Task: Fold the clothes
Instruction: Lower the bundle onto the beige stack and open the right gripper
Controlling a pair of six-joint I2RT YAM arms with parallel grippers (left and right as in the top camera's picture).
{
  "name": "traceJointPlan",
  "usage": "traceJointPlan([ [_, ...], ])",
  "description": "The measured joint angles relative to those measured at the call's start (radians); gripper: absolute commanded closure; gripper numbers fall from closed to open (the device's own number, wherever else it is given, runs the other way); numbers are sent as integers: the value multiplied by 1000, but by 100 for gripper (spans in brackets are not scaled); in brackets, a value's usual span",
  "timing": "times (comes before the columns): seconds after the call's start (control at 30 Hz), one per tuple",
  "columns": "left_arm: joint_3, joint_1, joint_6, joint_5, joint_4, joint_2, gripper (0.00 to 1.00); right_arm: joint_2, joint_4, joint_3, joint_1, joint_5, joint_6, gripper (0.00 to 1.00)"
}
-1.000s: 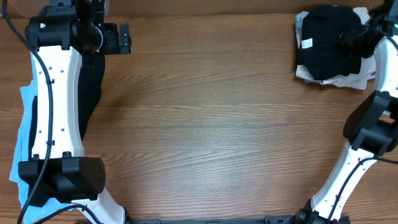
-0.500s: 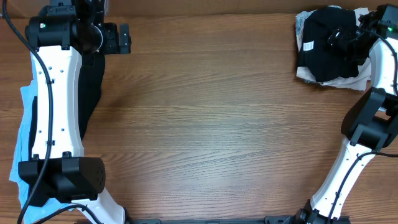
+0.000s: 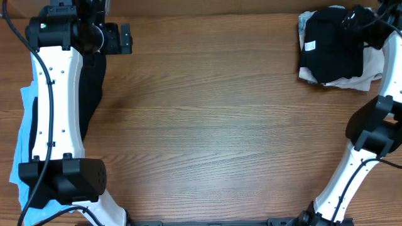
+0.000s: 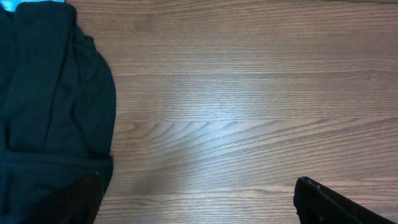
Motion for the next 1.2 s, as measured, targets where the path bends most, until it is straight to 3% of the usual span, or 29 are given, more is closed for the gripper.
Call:
traceJointPlan([
  [0.13,0,0,0,0,0,0,0,-6,50,2,39,55,-26,2],
  [0.2,0,0,0,0,0,0,0,-5,86,2,60,89,-36,12],
  [0.3,0,0,0,0,0,0,0,0,146,2,82,116,-51,56],
  [0.33,0,0,0,0,0,0,0,7,160,2,85,122,-49,76],
  [0.4,0,0,0,0,0,0,0,28,178,4,84,131,-48,93],
  [0.43,0,0,0,0,0,0,0,48,187,5,81,134,-49,96],
  [0.67,0,0,0,0,0,0,0,217,227,5,51,137,-47,96],
  [0.77,0,0,0,0,0,0,0,227,249,8,48,130,-43,88],
  [0.8,0,0,0,0,0,0,0,226,256,13,48,128,-42,81],
  [0.9,0,0,0,0,0,0,0,226,255,29,47,114,-34,45],
  [1.07,0,0,0,0,0,0,0,226,162,160,45,79,-15,0],
  [1.2,0,0,0,0,0,0,0,192,19,327,30,35,-20,0],
])
